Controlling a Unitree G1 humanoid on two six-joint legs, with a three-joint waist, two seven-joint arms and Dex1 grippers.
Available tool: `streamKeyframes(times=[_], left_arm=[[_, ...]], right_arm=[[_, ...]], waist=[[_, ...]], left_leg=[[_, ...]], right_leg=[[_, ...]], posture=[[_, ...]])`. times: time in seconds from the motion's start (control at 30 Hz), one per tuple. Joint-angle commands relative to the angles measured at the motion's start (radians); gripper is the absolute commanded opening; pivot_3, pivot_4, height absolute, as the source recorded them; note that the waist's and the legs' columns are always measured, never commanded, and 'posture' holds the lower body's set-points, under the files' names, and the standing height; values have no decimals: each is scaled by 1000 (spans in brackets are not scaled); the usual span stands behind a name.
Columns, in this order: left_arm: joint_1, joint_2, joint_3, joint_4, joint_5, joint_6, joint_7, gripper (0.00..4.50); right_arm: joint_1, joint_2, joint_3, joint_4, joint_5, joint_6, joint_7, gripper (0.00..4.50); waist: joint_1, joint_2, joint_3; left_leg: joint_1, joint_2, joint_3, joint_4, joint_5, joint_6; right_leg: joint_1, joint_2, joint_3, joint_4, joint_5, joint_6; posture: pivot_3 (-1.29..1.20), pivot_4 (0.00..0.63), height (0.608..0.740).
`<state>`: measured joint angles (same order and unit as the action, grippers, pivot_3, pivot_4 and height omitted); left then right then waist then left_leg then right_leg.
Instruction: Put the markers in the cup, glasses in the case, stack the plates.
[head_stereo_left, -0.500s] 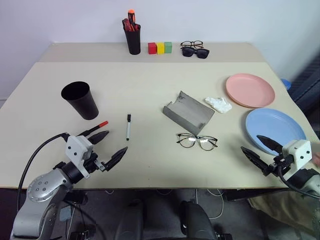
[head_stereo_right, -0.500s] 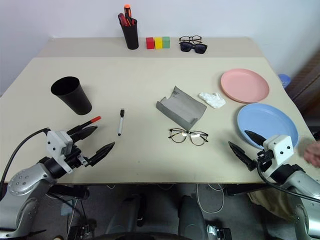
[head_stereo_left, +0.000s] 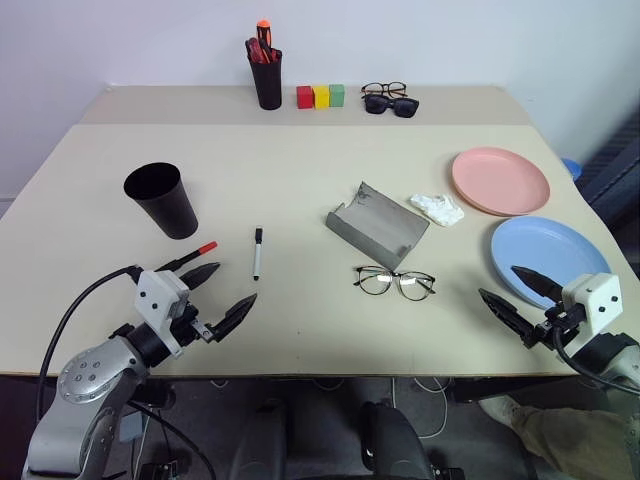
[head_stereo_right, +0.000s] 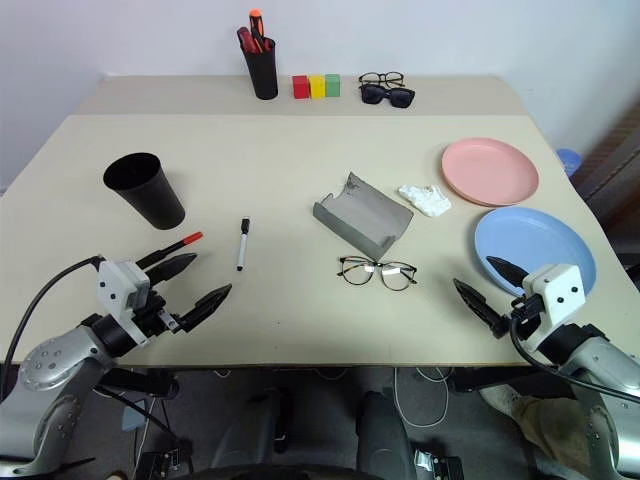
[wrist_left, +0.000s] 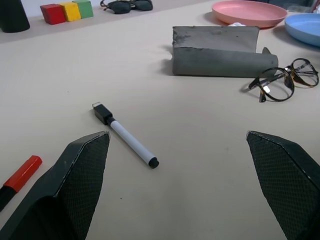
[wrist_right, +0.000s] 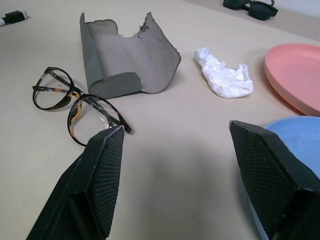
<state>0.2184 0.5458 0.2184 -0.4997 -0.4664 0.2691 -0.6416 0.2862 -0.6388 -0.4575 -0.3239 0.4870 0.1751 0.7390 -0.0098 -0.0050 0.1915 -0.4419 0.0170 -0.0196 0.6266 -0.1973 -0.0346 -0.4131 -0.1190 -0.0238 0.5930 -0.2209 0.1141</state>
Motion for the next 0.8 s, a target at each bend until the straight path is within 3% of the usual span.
streamKeyframes(times=[0.03, 0.33, 0.5, 0.67, 0.8], left_arm=[[-17, -6, 11, -47, -14, 40, 42, 4500], [-35, -43, -8, -84, -13, 97, 120, 4500], [-105, -101, -25, -100, 19, 210, 276, 4500], [-333, -212, -45, -90, 14, 524, 543, 4500], [-571, -288, -76, 26, 42, 749, 669, 4500]], right_arm=[[-12, -10, -34, -30, 10, -5, -4, 3409], [-44, -15, -19, -3, -1, -11, 7, 3409], [-94, -21, -6, 4, 29, -12, 55, 3409], [-178, -37, 43, 14, 55, 3, 124, 3409], [-259, -33, 90, 47, 36, -4, 138, 3409]], waist=[[0, 0, 0], [0, 0, 0], [2, 0, 0], [8, -2, 0], [22, -3, 0]], left_leg=[[0, 0, 0, 0, 0, 0], [0, 0, 0, 0, 0, 0], [0, 0, 0, 2, 0, 0], [1, -1, -2, 5, 2, 3], [1, -1, -2, 5, 2, 4]], right_leg=[[0, 0, 0, 0, 0, 0], [0, 0, 0, 1, 0, 0], [1, 0, 0, 2, 0, 0], [4, 1, 0, 3, 0, 0], [4, 2, 0, 6, 2, 3]], posture=[[0, 150, 740], [0, 150, 740], [0, 150, 740], [0, 150, 740], [0, 150, 740]])
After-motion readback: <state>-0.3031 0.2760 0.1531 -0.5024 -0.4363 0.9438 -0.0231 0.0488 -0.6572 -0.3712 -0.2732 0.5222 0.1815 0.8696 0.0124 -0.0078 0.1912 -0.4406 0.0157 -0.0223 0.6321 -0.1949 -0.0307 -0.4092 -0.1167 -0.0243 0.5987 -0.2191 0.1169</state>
